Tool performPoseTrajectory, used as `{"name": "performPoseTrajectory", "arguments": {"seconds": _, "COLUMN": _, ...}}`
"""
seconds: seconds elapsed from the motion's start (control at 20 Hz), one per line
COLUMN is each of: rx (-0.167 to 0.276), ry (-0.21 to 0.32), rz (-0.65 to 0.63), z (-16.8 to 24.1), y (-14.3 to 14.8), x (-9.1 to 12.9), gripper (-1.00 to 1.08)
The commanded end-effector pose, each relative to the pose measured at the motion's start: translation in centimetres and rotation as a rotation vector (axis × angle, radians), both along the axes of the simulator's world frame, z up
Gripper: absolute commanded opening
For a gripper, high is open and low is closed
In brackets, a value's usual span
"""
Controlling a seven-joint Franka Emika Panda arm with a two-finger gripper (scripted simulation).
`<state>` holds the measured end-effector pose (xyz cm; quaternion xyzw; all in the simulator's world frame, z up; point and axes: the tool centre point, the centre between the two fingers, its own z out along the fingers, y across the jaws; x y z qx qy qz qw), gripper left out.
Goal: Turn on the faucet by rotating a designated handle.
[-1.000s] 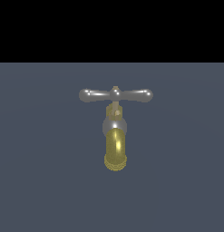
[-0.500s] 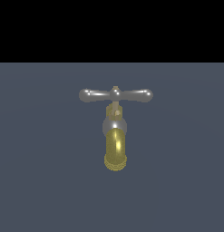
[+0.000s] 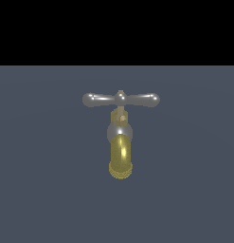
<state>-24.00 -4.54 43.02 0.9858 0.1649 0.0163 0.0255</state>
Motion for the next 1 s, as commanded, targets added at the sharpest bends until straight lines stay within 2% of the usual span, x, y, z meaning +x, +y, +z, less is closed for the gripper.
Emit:
{"name": "performPoseTrajectory", "arguments": {"seconds": 0.0, "rx": 0.001, "ry": 0.003, "rz": 0.062, "z": -1.2, "y": -0.7, "x": 0.4, "gripper": -1.0}}
{"name": "performPoseTrajectory", "arguments": {"seconds": 0.95, "rx": 0.004, "ry": 0.027, "rz": 0.524, "z": -10.1, "y": -4.7, "x": 4.5, "gripper": -1.0}}
